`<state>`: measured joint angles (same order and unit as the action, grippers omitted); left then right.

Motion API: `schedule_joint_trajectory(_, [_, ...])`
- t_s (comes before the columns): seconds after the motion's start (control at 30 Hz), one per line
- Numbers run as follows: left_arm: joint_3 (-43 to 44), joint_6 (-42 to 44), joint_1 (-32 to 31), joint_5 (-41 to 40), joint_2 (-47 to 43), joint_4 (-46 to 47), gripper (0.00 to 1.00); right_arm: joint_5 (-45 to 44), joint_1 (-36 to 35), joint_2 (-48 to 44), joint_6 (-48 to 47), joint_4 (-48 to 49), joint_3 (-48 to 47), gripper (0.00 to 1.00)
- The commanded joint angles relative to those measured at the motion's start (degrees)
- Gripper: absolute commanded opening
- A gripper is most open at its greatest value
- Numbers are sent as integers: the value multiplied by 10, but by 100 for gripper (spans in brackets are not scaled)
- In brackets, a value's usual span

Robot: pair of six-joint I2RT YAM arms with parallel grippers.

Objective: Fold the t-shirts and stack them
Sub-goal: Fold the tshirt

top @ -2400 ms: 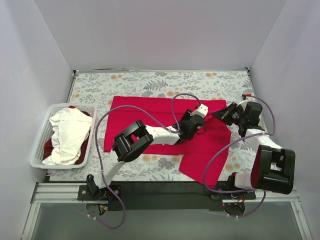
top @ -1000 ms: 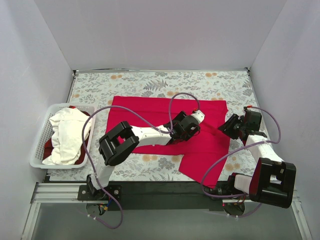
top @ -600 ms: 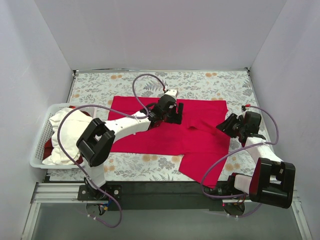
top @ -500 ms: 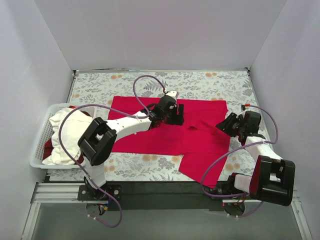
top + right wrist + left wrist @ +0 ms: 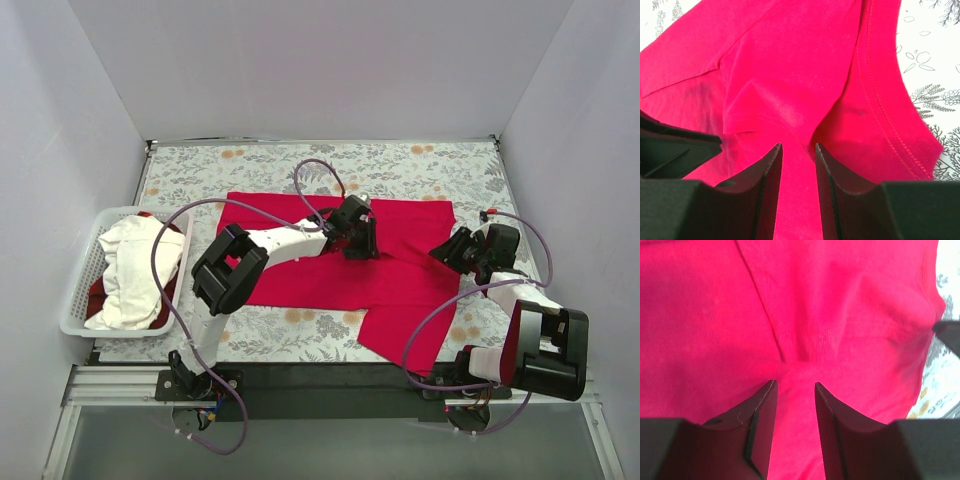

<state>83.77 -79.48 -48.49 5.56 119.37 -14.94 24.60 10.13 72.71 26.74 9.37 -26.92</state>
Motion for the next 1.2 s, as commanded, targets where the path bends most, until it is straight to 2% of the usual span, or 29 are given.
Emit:
schedule_joint_trajectory(0.0, [41,-23,1,-11,6,-24,34,13,3,4,-10,30,5,38])
schedule_joint_trajectory(0.1, [60,-36,1,-39,14,-39,28,17,3,7,-11,34,7,38])
schedule_joint_trajectory(0.3, [75,-59,1,-84,23,-47,28,21,4,7,-12,36,10,38])
schedule_joint_trajectory(0.73, [127,-60,1,-90,82,-78,26,26,4,14,-14,38,11,38])
schedule_joint_trajectory(1.17, [132,-62,-1,-79,82,-87,23,23,5,23,-15,46,15,38])
